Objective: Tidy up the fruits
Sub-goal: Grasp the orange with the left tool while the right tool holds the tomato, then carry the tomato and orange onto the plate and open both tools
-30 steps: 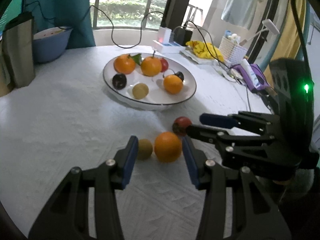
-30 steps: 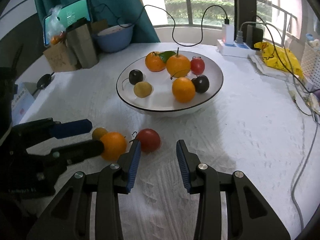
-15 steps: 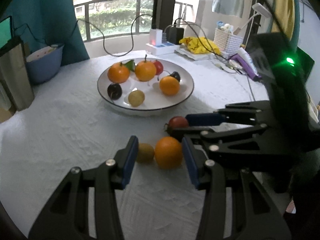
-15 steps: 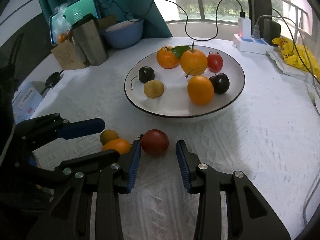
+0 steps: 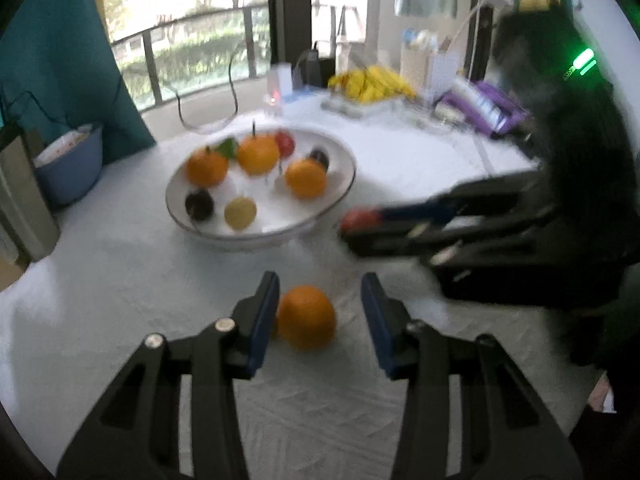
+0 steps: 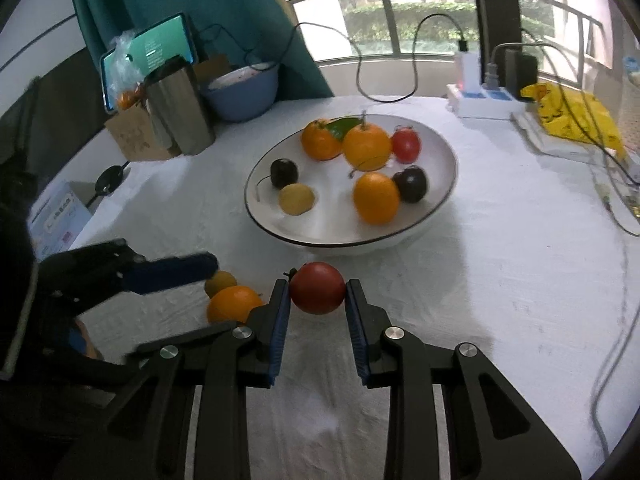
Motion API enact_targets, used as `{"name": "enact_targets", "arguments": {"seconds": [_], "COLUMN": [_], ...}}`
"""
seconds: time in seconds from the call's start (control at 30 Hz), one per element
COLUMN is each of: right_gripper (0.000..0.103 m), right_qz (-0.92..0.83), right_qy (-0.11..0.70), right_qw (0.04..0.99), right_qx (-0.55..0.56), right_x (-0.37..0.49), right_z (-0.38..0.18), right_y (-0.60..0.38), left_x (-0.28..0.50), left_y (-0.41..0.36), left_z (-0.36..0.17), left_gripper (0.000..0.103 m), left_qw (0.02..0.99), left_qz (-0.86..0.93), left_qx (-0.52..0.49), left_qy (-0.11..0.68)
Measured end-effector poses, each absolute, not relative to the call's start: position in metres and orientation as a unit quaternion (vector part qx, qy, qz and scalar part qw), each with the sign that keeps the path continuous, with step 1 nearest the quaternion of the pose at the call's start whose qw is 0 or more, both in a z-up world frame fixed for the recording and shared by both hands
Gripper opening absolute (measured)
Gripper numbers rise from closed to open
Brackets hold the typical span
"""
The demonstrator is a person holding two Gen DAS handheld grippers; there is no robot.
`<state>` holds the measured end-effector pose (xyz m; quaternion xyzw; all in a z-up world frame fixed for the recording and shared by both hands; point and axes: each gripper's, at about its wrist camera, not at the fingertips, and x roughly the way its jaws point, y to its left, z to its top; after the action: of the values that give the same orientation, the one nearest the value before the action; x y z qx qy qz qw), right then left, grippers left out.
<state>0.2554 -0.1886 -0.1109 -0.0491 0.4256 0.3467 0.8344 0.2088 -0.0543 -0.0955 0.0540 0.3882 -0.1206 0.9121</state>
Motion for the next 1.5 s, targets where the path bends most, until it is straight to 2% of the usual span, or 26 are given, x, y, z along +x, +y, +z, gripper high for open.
{"name": "enact_targets", "arguments": {"seconds": [0.07, 0.13, 0.4, 0.83, 1.5], "right_gripper": [0.03, 0.03, 0.03, 0.03, 0.03], "right_qz": [0.339, 0.33, 0.31, 0.327, 0.345], "right_qy": [0.423, 0.419, 0.408, 0.397, 0.435], "right_qw": [0.839, 0.845, 0.857, 0.856, 0.83], "right_qx": [-0.047, -0.043, -0.044, -0.053, -0.063], "right_x": [0.255, 0.255, 0.259, 0.275, 0.299], "right_z": [-0.109, -0.105, -0.092, -0.078, -0.105], "right_y": [-0.195, -0.203, -0.216, -0.19, -0.148], "left_x": [0.212, 0.212, 0.21, 0.233, 0.285], "left_y": [-0.055, -0.056, -0.048, -0.014, 0.011], "left_z": [-0.098, -0.098, -0.092, -0.06, -0.081], "left_gripper": [0.04, 0.031, 0.031, 0.031, 0.031], "left_qw": [0.912, 0.912, 0.914, 0.935, 0.931], "left_qz": [-0.114, -0.108, -0.116, -0.105, -0.095], "left_qx": [0.064, 0.074, 0.043, -0.006, -0.033], "left_qy": [0.389, 0.39, 0.387, 0.338, 0.352]}}
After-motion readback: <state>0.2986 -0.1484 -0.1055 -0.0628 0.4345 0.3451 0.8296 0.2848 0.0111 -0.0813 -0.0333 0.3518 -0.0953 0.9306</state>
